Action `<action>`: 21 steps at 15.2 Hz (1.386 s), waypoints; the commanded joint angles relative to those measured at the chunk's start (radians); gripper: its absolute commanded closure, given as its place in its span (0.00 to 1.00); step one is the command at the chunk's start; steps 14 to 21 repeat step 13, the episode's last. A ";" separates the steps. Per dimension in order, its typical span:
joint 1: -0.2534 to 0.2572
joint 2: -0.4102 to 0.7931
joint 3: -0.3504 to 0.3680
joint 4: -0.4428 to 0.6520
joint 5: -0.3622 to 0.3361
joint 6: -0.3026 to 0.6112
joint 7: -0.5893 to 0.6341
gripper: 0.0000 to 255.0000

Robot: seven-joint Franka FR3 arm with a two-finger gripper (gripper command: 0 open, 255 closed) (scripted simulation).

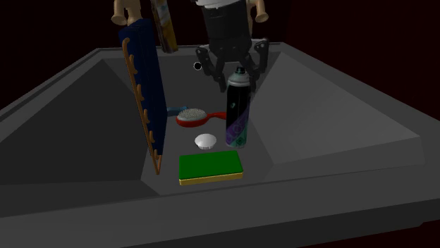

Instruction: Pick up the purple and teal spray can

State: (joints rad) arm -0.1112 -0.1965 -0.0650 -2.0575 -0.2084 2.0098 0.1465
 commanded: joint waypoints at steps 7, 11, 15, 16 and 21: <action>0.002 -0.004 0.002 0.102 0.008 -0.105 -0.019 1.00; 0.003 -0.001 0.003 0.159 0.012 -0.158 -0.028 1.00; 0.003 -0.001 0.003 0.162 0.012 -0.160 -0.029 1.00; 0.003 -0.001 0.003 0.162 0.012 -0.160 -0.029 1.00; 0.003 -0.001 0.003 0.162 0.012 -0.160 -0.029 1.00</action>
